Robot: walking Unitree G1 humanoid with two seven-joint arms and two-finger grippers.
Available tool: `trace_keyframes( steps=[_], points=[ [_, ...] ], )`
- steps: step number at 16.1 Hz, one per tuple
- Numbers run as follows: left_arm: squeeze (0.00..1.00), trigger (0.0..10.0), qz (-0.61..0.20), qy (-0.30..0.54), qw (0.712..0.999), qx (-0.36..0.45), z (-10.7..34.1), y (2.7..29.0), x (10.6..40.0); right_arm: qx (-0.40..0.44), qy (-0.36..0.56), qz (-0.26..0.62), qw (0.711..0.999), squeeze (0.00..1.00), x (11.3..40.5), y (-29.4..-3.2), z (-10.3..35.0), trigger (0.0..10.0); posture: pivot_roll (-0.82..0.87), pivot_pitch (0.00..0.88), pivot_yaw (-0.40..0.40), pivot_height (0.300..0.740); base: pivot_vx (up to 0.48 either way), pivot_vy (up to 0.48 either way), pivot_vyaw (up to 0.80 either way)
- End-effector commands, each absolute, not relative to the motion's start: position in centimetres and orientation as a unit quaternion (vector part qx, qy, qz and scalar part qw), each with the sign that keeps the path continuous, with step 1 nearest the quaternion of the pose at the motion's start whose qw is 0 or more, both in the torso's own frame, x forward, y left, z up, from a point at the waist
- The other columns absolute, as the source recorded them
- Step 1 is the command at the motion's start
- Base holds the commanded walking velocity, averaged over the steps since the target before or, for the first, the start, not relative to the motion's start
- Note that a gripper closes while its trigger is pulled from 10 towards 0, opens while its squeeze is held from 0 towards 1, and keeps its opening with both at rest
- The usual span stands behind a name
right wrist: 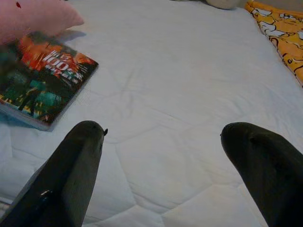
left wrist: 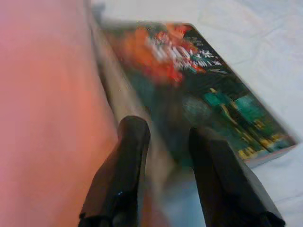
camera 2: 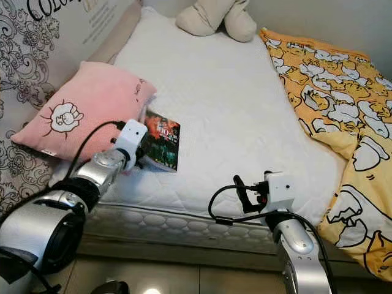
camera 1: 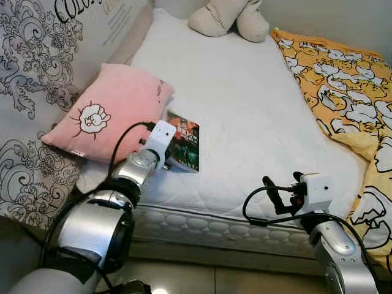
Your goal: Clean up the room
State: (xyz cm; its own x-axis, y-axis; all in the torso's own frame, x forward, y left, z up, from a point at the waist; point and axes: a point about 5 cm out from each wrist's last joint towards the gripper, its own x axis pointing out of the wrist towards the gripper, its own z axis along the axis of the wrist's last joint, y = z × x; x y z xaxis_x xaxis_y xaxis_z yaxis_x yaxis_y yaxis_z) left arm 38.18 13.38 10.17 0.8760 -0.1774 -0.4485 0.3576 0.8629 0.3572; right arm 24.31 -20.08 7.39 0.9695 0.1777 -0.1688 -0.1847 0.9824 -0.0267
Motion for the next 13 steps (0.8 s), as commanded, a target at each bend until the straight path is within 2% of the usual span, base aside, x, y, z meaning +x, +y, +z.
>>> trace_keyframes(
  steps=[1, 5, 6, 7, 8, 9, 10, 12, 13],
  points=[
    [1.00, 10.0, -0.159, 0.172, 0.938, 0.254, 11.8, 12.4, 39.0, -0.026, 0.087, 0.082, 0.993, 0.11, 24.2, -20.6, 7.5, 10.0, -0.21, 0.015, -0.137, 0.740, 0.000, 0.000, 0.00],
    [1.00, 10.0, -0.165, 0.151, 0.940, 0.258, 12.7, 12.5, 39.3, -0.023, 0.086, 0.083, 0.993, 0.11, 24.2, -20.3, 7.4, 10.0, -0.20, 0.005, -0.130, 0.740, 0.000, 0.000, 0.00],
    [0.86, 10.0, -0.162, 0.129, 0.944, 0.256, 13.5, 12.8, 39.6, -0.018, 0.080, 0.081, 0.993, 0.11, 24.3, -20.0, 7.5, 10.0, -0.19, 0.000, -0.120, 0.740, 0.000, 0.000, 0.00],
    [0.00, 10.0, -0.156, 0.100, 0.959, 0.216, 14.7, 13.2, 40.0, -0.014, 0.070, 0.074, 0.995, 0.11, 24.4, -19.9, 7.7, 10.0, -0.18, 0.000, -0.109, 0.740, 0.000, 0.000, 0.00],
    [0.00, 10.0, -0.132, 0.059, 0.979, 0.145, 15.9, 14.1, 40.2, -0.010, 0.058, 0.061, 0.996, 0.11, 24.5, -19.9, 7.9, 10.0, -0.17, 0.000, -0.090, 0.740, 0.000, 0.000, 0.00],
    [0.00, 10.0, -0.115, 0.040, 0.987, 0.104, 16.3, 14.7, 40.3, -0.009, 0.053, 0.054, 0.997, 0.11, 24.6, -19.9, 8.1, 10.0, -0.17, 0.000, -0.083, 0.740, 0.000, 0.000, 0.00],
    [0.00, 10.0, -0.054, -0.030, 0.998, 0.012, 17.0, 16.5, 39.8, -0.003, 0.028, 0.029, 0.999, 0.11, 25.0, -20.2, 8.7, 10.0, -0.15, 0.000, -0.066, 0.740, 0.000, 0.000, 0.00],
    [0.00, 10.0, 0.024, -0.074, 0.996, -0.041, 15.9, 18.0, 38.2, 0.001, -0.007, -0.006, 1.000, 0.11, 25.4, -20.7, 9.5, 10.0, -0.11, 0.000, -0.041, 0.740, 0.000, 0.000, 0.00],
    [0.00, 10.0, 0.025, -0.066, 0.997, -0.030, 13.8, 17.3, 36.3, 0.015, -0.033, -0.041, 0.998, 0.11, 25.5, -21.4, 9.9, 10.0, -0.10, 0.000, -0.034, 0.740, 0.000, 0.000, 0.00]
  ],
)
